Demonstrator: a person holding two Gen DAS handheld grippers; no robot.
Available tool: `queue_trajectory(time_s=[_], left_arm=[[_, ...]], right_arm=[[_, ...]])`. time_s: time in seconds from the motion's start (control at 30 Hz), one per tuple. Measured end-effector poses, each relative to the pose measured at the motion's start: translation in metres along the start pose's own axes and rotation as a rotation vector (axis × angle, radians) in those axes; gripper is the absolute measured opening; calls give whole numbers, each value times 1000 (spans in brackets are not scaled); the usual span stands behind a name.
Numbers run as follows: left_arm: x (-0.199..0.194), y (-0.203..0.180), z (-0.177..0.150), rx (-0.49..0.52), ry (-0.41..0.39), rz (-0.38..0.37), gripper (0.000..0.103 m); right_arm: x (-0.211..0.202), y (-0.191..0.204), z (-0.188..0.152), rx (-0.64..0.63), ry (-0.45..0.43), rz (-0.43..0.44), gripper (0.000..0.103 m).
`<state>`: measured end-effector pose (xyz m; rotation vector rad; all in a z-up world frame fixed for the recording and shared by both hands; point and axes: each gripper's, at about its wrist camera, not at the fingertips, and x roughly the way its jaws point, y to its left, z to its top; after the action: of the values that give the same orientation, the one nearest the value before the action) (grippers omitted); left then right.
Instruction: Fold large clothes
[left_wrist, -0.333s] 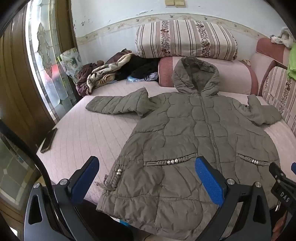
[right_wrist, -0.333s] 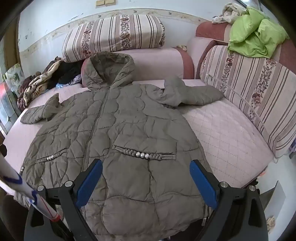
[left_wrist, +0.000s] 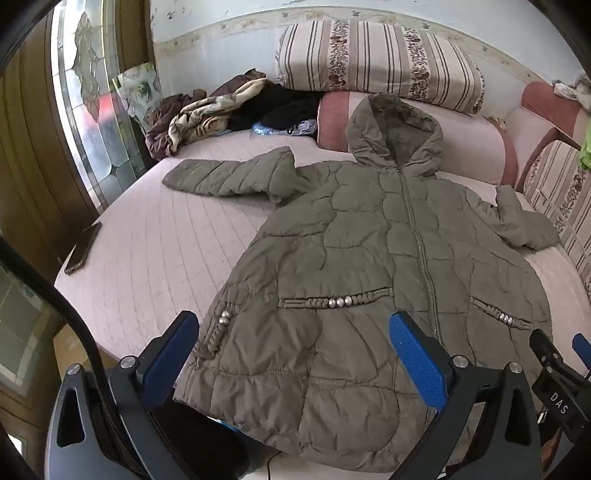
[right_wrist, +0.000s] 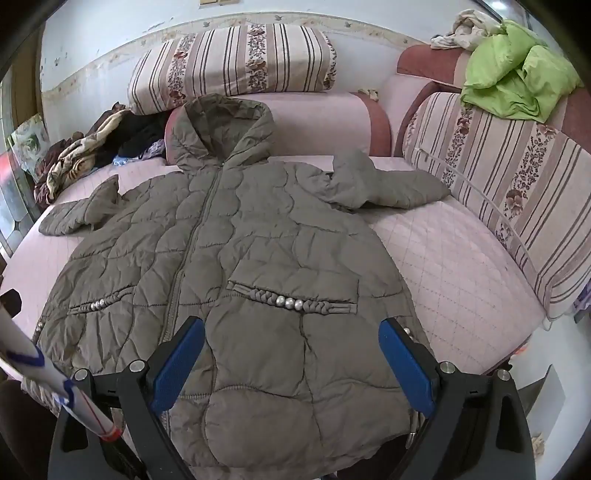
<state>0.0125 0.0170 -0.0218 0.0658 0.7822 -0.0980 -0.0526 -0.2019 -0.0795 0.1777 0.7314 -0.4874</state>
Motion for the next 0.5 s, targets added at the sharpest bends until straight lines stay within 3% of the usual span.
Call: queue_trajectory(time_s=[0.5], left_arm=[[6, -5, -2, 13, 38, -5, 102]], right_arm=[[6, 8, -7, -20, 16, -9, 97]])
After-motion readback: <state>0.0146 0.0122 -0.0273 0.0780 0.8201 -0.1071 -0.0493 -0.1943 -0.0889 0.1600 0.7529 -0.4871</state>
